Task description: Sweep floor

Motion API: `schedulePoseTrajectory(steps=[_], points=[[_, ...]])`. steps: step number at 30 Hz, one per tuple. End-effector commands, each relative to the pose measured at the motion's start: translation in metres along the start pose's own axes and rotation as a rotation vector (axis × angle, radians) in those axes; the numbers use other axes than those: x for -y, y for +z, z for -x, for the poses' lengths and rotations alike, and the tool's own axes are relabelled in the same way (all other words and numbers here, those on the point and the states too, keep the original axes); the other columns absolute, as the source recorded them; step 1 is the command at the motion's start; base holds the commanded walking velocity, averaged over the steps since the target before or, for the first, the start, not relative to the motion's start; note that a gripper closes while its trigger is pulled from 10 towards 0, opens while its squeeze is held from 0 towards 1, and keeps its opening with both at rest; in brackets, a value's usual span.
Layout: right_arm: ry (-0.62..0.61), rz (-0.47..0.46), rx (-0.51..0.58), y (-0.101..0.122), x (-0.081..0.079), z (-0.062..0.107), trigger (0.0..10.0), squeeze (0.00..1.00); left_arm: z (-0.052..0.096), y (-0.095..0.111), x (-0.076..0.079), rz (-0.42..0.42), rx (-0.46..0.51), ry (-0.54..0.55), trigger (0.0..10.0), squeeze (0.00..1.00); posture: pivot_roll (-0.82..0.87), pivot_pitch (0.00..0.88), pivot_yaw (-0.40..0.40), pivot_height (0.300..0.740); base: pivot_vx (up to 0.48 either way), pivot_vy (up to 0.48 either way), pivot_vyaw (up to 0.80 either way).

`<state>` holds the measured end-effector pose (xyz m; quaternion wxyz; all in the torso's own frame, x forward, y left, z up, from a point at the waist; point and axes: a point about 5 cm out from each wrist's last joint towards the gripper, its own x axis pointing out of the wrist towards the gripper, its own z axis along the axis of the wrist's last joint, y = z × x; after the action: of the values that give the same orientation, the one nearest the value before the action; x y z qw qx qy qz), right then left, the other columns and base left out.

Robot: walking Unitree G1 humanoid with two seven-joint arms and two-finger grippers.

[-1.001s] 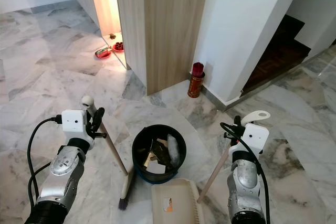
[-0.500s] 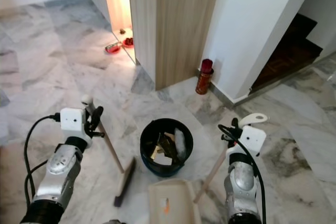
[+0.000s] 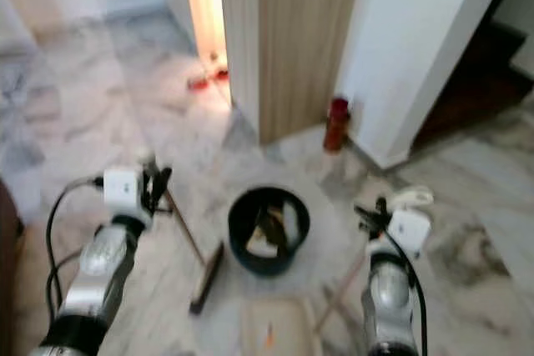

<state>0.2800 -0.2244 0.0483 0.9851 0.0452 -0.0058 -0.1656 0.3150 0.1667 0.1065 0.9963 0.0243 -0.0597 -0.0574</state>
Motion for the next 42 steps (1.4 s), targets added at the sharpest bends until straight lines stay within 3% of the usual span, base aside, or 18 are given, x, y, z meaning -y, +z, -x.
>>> schedulePoseTrajectory(steps=[1, 22, 34, 42], points=[[0.008, -0.014, 0.028, 0.0057, -0.0045, -0.0033, 10.0, 0.0, -0.001, 0.0069, -0.0049, -0.016, 0.036, 0.016, 10.0, 0.0, 0.2, 0.039, -0.035, 0.74, -0.24, 0.0, 0.0], [0.022, 0.002, 0.027, 0.0085, -0.0011, -0.0066, 10.0, 0.0, 0.0029, 0.0039, -0.0033, -0.003, 0.034, 0.042, 10.0, 0.0, 0.19, 0.061, -0.061, 0.74, -0.254, 0.0, 0.0], [0.013, -0.002, 0.01, 0.0071, 0.0014, -0.0072, 10.0, 0.0, 0.0022, 0.0022, -0.001, 0.006, 0.021, 0.035, 10.0, 0.0, 0.19, 0.068, -0.064, 0.74, 0.0, 0.0, 0.0], [0.014, 0.004, -0.001, 0.0063, 0.0027, -0.0078, 10.0, 0.0, 0.0013, 0.0025, 0.0029, 0.018, 0.023, 0.018, 10.0, 0.0, 0.18, 0.067, -0.067, 0.74, 0.0, 0.0, -0.8]])
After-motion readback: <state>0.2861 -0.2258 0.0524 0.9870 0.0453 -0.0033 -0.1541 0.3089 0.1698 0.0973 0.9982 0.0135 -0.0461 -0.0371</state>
